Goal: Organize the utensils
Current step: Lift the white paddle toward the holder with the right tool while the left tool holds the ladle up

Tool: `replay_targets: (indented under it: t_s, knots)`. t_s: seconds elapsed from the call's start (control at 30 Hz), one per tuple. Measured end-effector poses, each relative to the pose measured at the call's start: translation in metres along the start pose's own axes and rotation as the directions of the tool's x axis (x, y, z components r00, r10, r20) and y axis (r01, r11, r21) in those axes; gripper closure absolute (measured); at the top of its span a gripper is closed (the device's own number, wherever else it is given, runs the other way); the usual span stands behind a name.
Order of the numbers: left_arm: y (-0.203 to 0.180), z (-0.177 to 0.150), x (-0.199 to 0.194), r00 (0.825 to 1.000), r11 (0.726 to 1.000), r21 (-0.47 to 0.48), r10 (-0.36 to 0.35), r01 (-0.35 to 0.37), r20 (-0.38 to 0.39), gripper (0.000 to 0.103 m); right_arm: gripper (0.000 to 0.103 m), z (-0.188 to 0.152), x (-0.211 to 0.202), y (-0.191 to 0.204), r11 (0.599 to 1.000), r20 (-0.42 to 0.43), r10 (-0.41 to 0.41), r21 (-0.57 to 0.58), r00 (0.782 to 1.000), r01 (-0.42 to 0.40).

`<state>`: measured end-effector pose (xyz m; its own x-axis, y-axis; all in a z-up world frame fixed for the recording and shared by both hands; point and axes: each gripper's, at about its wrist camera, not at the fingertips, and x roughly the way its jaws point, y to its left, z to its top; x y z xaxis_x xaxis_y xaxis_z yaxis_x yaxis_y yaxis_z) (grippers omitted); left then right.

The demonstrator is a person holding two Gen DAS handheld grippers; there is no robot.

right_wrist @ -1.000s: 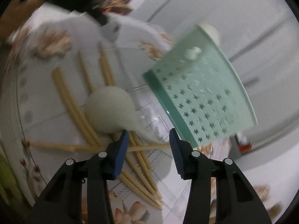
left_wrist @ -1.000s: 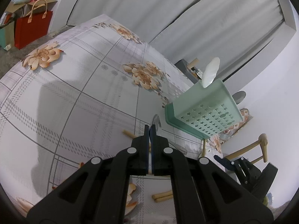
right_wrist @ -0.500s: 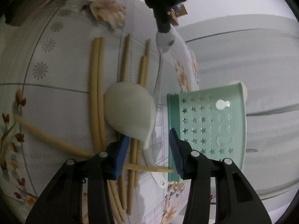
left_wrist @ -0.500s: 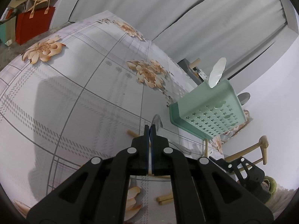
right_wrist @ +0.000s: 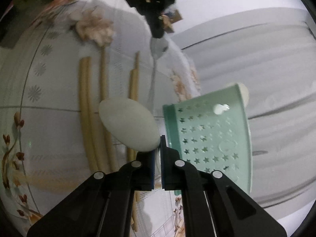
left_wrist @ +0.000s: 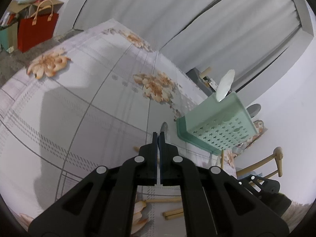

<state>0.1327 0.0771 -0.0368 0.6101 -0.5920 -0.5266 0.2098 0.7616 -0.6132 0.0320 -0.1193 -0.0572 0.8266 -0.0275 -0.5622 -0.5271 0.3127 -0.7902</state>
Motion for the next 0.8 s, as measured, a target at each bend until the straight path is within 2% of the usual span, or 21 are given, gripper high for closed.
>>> replay_targets:
  t_s: [0.17,0.23,0.33,0.43,0.47,0.6,0.7,0.8]
  knots:
    - [-0.008,0.007,-0.017,0.999,1.0,0.022,0.016,-0.017,0.051,0.102,0.098,-0.002,-0.009,-0.022,0.984,0.014,-0.031,0.175,0.999,0.028]
    - [-0.012,0.011,-0.026,0.997,0.999,0.035,0.018,-0.021,0.078,0.102,0.099,-0.004,-0.014,-0.034,0.963,0.022,-0.034,0.269,0.999,0.027]
    - [-0.021,0.016,-0.043,0.993,0.998,0.058,0.018,-0.025,0.121,0.102,0.099,-0.006,-0.012,-0.059,0.904,0.036,-0.037,0.426,0.999,0.018]
    - [-0.03,0.023,-0.059,0.987,0.996,0.08,0.013,-0.026,0.16,0.102,0.099,-0.015,-0.015,-0.085,0.806,0.068,-0.026,0.592,0.997,-0.019]
    - [-0.033,0.025,-0.065,0.985,0.996,0.09,0.01,-0.026,0.175,0.102,0.099,-0.019,-0.016,-0.094,0.76,0.085,-0.027,0.648,0.996,-0.035]
    - [-0.055,0.037,-0.092,0.97,0.989,0.146,-0.019,-0.017,0.244,0.102,0.099,-0.035,-0.024,-0.118,0.614,0.14,-0.038,0.785,0.989,-0.087]
    - [-0.072,0.05,-0.107,0.962,0.984,0.168,-0.1,0.058,0.254,0.102,0.099,-0.044,-0.03,-0.128,0.544,0.158,-0.057,0.833,0.986,-0.102]
    - [-0.092,0.063,-0.117,0.947,0.973,0.204,-0.161,0.106,0.277,0.103,0.099,-0.054,-0.045,-0.131,0.499,0.162,-0.083,0.861,0.983,-0.1]
